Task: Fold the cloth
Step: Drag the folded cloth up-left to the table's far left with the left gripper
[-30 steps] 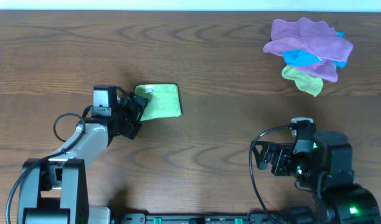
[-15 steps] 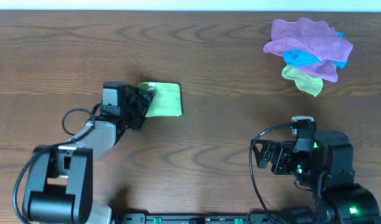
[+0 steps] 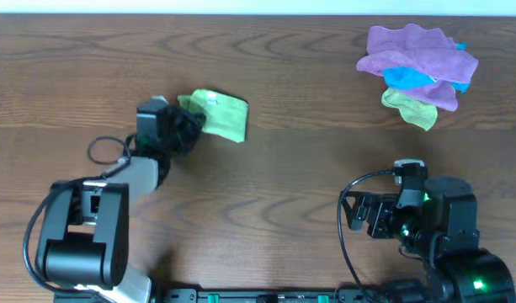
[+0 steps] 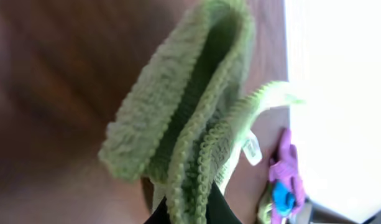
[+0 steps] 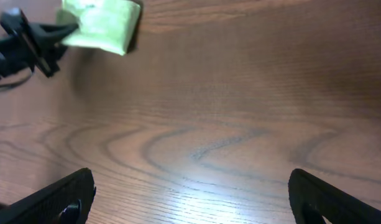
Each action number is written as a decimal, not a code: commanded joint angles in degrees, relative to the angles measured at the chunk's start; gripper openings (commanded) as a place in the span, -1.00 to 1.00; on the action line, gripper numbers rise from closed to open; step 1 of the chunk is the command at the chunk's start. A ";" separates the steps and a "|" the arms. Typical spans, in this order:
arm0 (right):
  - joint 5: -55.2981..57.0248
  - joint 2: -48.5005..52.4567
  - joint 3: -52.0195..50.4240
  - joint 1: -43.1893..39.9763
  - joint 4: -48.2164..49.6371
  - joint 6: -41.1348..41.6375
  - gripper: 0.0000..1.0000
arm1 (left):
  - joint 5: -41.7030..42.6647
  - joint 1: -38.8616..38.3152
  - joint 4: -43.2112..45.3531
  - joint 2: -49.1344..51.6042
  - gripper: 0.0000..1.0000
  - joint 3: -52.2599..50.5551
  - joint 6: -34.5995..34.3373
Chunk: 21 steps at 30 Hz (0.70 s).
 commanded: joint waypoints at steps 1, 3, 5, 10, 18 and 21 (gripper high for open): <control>-0.42 -0.20 -0.39 -0.57 -0.04 0.79 0.98 | 1.40 2.38 -3.93 0.00 -0.88 7.30 3.04; -0.42 -0.20 -0.39 -0.55 -0.07 0.79 0.98 | 1.16 3.63 -8.66 0.04 -0.88 11.89 5.14; -0.42 -0.20 -0.39 -0.55 -0.04 0.79 0.99 | -0.28 4.59 -13.33 0.20 -0.88 16.50 6.80; -0.42 -0.20 -0.39 -0.55 -0.04 0.79 0.99 | -0.31 6.16 -15.85 5.38 -0.88 26.45 7.96; -0.42 -0.20 -0.39 -0.57 -0.07 0.79 0.99 | 2.73 9.07 -16.98 17.77 -0.88 40.15 7.98; -0.42 -0.20 -0.39 -0.57 -0.04 0.79 0.99 | 4.33 10.40 -17.20 21.79 -0.88 43.67 8.09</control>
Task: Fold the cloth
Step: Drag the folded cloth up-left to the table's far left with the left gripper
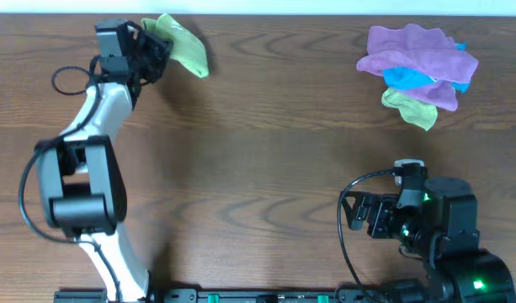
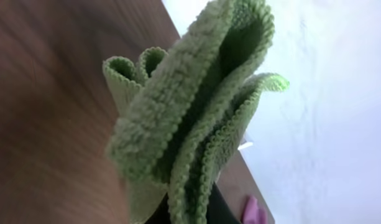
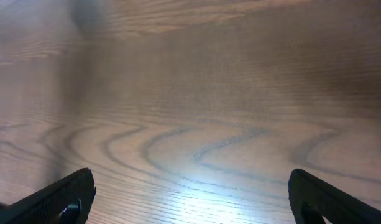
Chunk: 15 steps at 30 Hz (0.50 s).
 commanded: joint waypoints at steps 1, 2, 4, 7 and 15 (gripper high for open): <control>-0.42 -0.20 -0.39 -0.57 -0.02 0.79 0.98 | 2.95 2.01 -0.24 4.20 -0.88 4.63 1.38; -0.42 -0.20 -0.39 -0.57 0.00 0.79 0.99 | 3.61 2.43 -0.26 5.33 -0.88 5.49 1.33; -0.42 -0.20 -0.39 -0.57 0.00 0.79 0.99 | 4.70 3.34 -0.26 7.28 -0.88 6.69 1.25; -0.42 -0.20 -0.39 -0.57 0.00 0.79 0.99 | 4.83 4.61 -1.70 8.46 -0.88 6.84 1.49; -0.42 -0.20 -0.39 -0.57 0.00 0.79 0.99 | 3.78 7.19 -5.60 10.29 -0.88 6.84 4.76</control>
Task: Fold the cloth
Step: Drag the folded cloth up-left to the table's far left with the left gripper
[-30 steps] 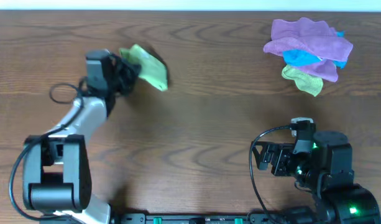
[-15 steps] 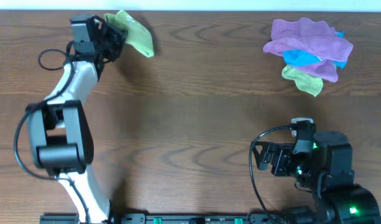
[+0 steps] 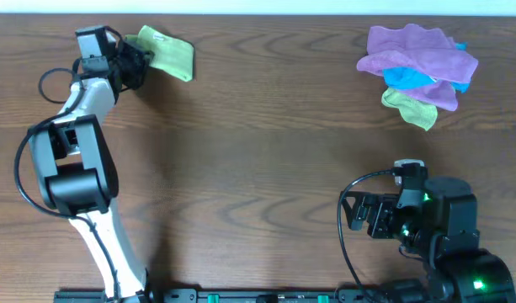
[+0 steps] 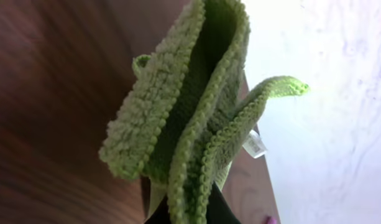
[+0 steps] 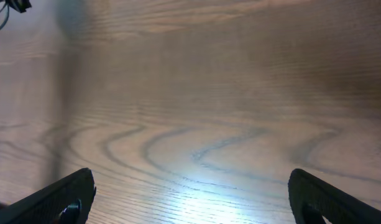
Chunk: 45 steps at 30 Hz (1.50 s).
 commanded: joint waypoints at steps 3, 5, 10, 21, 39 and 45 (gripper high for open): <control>-0.42 -0.20 -0.39 -0.55 -0.04 0.79 0.99 | -0.94 1.49 -2.10 1.90 -0.88 1.40 4.09; -0.42 -0.20 -0.39 -0.55 -0.04 0.79 0.98 | -2.16 1.81 -3.21 1.90 -0.88 1.40 4.83; -0.42 -0.20 -0.39 -0.55 -0.02 0.79 0.99 | -3.30 2.25 -4.46 1.90 -0.76 1.40 7.28; -0.42 -0.20 -0.39 -0.55 -0.04 0.79 0.99 | -3.13 4.04 -7.15 1.88 0.90 1.40 8.41; -0.42 -0.20 -0.39 -0.55 -0.04 0.79 0.98 | -5.40 5.27 -26.71 -13.62 0.91 1.42 26.91; -0.42 -0.20 -0.39 -0.57 -0.04 0.79 0.98 | -5.42 4.44 -34.82 -19.21 0.91 1.42 31.56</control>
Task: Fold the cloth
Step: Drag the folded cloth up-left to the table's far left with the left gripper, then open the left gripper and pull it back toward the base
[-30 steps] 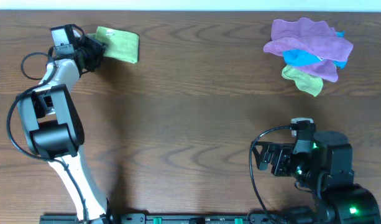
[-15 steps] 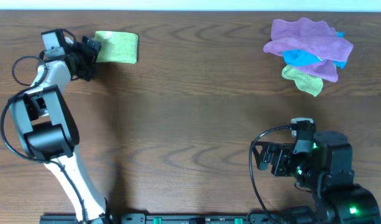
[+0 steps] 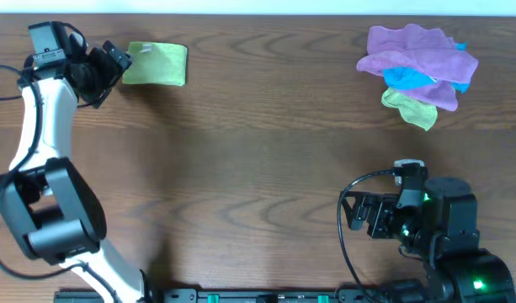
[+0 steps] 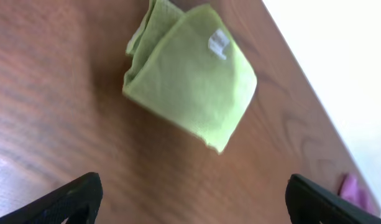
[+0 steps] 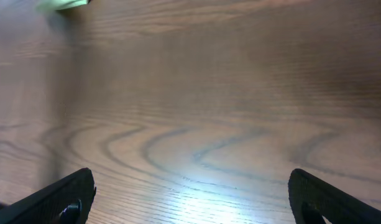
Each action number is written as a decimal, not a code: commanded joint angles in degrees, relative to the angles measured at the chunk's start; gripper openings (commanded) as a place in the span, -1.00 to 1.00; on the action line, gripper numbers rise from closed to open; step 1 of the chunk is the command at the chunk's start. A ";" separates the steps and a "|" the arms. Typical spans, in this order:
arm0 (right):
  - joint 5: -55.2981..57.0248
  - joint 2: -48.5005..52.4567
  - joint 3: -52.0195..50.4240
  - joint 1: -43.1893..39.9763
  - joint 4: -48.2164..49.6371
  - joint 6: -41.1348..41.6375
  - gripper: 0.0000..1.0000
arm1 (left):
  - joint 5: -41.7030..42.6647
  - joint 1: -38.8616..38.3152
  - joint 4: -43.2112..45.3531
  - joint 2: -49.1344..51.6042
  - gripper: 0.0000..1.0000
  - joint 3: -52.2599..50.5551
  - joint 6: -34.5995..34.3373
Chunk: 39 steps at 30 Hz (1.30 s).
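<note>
The folded green cloth (image 3: 155,64) lies flat on the table at the far left corner, its white tag up; it also fills the top of the left wrist view as the green cloth (image 4: 190,74). My left gripper (image 3: 106,69) stands just left of it, open and holding nothing, its fingertips (image 4: 66,198) wide apart at the frame's bottom corners. My right gripper (image 3: 364,215) rests open near the front right, over bare wood (image 5: 190,124). A sliver of the green cloth (image 5: 63,4) shows at the top left of the right wrist view.
A heap of cloths (image 3: 417,71), purple, blue and green, lies at the back right. The table's far edge (image 3: 258,15) runs just behind the folded cloth, with a white surface beyond it. The left arm (image 3: 39,151) stretches along the left side.
My left gripper, shut on the folded green cloth, has let it go. The cloth now lies flat at the far left corner and the gripper has drawn back to its left, open.
My left gripper held the folded green cloth near the middle left of the table. Then it held the cloth up by the far left edge, and kept it there. Now the cloth lies flat in that corner, released. The right arm stayed still throughout.
</note>
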 commanded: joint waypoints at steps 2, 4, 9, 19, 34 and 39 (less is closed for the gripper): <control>-0.42 -0.20 -0.39 -0.55 -0.02 0.79 0.99 | -0.70 -1.75 -4.00 -3.80 0.91 0.90 5.62; -0.42 -0.20 -0.39 -0.55 -0.02 0.79 0.98 | -1.79 -3.13 -6.10 -5.68 0.91 0.90 6.19; -0.42 -0.20 -0.39 -0.55 -0.04 0.79 0.98 | -3.34 -7.19 -9.01 -10.78 0.91 0.90 7.72; -0.42 -0.20 -0.39 -0.55 -0.02 0.79 0.99 | -5.51 -10.51 -14.25 -22.77 0.91 0.90 12.57; -0.42 -0.20 -0.39 -0.55 -0.02 0.79 0.99 | -6.97 -12.59 -31.34 -36.11 0.90 -0.90 22.56; -0.42 -0.20 -0.39 -0.57 -0.04 0.79 0.99 | -7.02 -13.94 -29.33 -42.62 0.91 -7.02 23.41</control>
